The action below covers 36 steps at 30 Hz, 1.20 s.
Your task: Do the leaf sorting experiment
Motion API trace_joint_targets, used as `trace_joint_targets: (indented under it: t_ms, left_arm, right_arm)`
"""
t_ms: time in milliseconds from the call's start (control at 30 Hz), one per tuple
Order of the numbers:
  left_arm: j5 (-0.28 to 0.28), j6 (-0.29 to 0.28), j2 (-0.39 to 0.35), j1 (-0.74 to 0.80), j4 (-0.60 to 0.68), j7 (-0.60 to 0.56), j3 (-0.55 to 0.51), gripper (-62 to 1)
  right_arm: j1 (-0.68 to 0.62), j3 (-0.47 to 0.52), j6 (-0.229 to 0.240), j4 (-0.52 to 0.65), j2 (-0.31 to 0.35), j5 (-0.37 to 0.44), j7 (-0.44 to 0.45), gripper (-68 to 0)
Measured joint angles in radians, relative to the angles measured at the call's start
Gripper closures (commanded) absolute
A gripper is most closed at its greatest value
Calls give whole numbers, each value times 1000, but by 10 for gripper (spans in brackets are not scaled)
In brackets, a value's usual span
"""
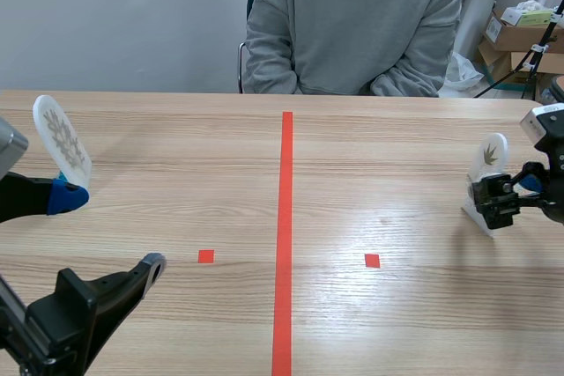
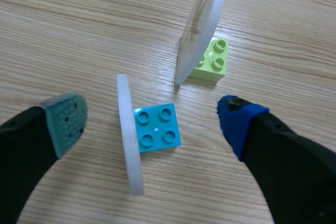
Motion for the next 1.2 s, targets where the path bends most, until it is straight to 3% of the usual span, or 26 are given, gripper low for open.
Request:
trace_joint_targets:
  t_ms: [33, 133, 300, 433, 633, 867, 1000, 1200]
  left_arm:
    - [0, 0, 0, 0, 0, 0, 0, -623]
    - [0, 0, 0, 0, 0, 0, 0, -623]
    - [0, 0, 0, 0, 0, 0, 0, -623]
    - [0, 0, 0, 0, 0, 21, 0, -623]
    - [0, 0, 0, 0, 0, 26, 0, -623]
    - [0, 0, 0, 0, 0, 23, 0, -623]
    - [0, 0, 0, 0, 0, 23, 0, -623]
    - [0, 0, 0, 0, 0, 22, 0, -623]
  right_arm:
    - [0, 0, 0, 0, 0, 0, 0, -674]
    - [0, 0, 5, 0, 0, 0, -15, -679]
    - [-38, 0, 76, 50, 9, 37, -34, -679]
    - [-165, 3, 79, 215, 45, 88, -35, -679]
    - [-426, 87, 131, 515, 56, 132, -51, -679]
    - [-655, 148, 235, 829, 56, 237, -79, -679]
    - [-745, 203, 277, 961, 56, 315, -103, -679]
    - [-838, 270, 277, 1079, 56, 392, -134, -679]
